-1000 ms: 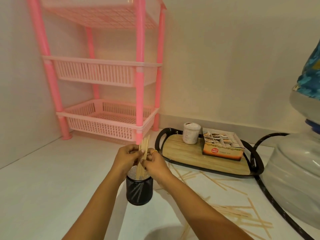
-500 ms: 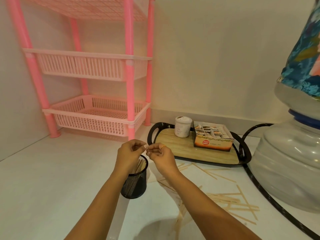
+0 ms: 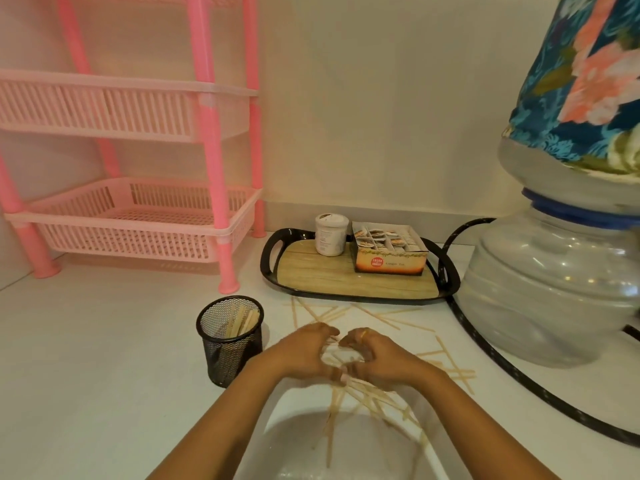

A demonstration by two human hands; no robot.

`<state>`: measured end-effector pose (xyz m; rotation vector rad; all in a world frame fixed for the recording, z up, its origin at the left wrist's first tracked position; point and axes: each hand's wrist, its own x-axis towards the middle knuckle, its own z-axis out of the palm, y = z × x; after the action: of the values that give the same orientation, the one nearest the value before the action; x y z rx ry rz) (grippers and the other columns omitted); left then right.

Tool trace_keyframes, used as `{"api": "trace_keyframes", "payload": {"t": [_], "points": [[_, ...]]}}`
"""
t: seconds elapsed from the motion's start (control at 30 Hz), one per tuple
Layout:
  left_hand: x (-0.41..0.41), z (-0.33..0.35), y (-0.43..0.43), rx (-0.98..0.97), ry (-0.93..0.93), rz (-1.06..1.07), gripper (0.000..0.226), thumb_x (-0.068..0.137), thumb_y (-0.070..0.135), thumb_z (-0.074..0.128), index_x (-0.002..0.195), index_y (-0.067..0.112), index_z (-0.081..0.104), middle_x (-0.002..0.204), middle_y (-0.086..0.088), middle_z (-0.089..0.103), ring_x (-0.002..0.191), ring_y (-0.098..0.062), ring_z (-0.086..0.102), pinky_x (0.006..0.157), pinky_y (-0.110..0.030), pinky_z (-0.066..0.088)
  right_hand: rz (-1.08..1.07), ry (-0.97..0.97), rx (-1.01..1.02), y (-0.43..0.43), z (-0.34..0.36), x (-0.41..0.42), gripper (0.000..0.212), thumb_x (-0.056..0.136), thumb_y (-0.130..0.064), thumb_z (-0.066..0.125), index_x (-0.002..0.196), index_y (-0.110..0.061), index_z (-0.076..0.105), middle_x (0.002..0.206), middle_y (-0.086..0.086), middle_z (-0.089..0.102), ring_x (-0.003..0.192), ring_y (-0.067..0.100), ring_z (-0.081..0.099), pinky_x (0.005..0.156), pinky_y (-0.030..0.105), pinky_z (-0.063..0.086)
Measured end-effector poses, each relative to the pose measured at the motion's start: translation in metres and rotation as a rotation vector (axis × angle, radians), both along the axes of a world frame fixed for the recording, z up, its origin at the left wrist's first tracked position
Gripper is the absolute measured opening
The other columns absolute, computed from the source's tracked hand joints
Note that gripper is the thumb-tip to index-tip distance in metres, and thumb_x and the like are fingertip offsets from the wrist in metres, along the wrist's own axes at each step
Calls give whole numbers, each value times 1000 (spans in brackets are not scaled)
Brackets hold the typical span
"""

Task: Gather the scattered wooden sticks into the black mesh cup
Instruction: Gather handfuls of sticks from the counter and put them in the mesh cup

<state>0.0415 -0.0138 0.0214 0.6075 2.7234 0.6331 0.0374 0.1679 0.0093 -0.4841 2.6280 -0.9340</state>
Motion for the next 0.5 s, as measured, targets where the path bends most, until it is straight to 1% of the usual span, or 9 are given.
{"api": "trace_keyframes", "payload": {"t": [0.03, 0.1, 0.13, 0.2, 0.23, 0.3, 0.4, 0.5], "points": [[-1, -7, 1, -78, -28, -34, 97, 73, 53, 68, 146, 19, 16, 157, -4, 14, 144, -20, 13, 115, -33, 16, 31, -10, 47, 5, -2, 3, 62, 78, -39, 68, 132, -21, 44, 140, -1, 38, 128, 15, 42, 105, 27, 38], [-2, -19, 3, -197, -39, -81, 111, 68, 62, 66, 148, 21, 0, 159, -3, -5, 146, -21, -6, 118, -40, 4, 44, -19, 136, 13, -5, 8, 83, 72, -53, 69, 141, -25, 33, 150, -1, 28, 136, 16, 33, 113, 34, 31], [-3, -23, 3, -231, -40, -95, 115, 67, 64, 66, 147, 22, -5, 159, -4, -10, 145, -21, -10, 119, -43, 1, 44, -11, 193, 16, -6, 10, 91, 69, -59, 68, 143, -28, 26, 154, -1, 22, 140, 17, 25, 116, 39, 25], [-4, -30, 3, -262, -46, -118, 117, 66, 65, 66, 147, 23, -8, 158, -3, -13, 145, -21, -13, 119, -46, -2, 56, 18, 305, 20, -11, 16, 100, 67, -68, 62, 146, -31, 14, 158, -1, 9, 146, 16, 9, 120, 45, 7], [-4, -33, 3, -261, -44, -122, 116, 67, 65, 65, 147, 23, -7, 158, -3, -12, 145, -21, -12, 118, -46, -2, 60, 36, 335, 20, -14, 19, 100, 68, -70, 59, 147, -32, 10, 159, -2, 5, 146, 14, 4, 119, 45, 2], [-5, -37, 2, -237, -20, -111, 108, 71, 64, 62, 148, 24, -1, 159, -3, -7, 146, -21, -7, 118, -46, 1, 47, 99, 346, 20, -19, 23, 94, 75, -69, 53, 148, -31, 8, 159, -1, 3, 146, 14, 2, 118, 44, 0], [-7, -38, 2, -180, 29, -31, 90, 79, 54, 60, 147, 20, 13, 159, -7, 6, 146, -22, 6, 119, -44, 12, 15, 236, 360, 18, -28, 26, 77, 87, -62, 40, 149, -26, 11, 159, -1, 10, 146, 13, 8, 118, 40, 6], [-8, -36, 5, -173, 43, 11, 74, 85, 43, 58, 146, 19, 21, 158, -7, 11, 145, -23, 13, 118, -42, 19, -23, 368, 360, 18, -34, 25, 63, 94, -52, 34, 147, -23, 20, 155, -1, 24, 142, 14, 20, 117, 33, 16]]}}
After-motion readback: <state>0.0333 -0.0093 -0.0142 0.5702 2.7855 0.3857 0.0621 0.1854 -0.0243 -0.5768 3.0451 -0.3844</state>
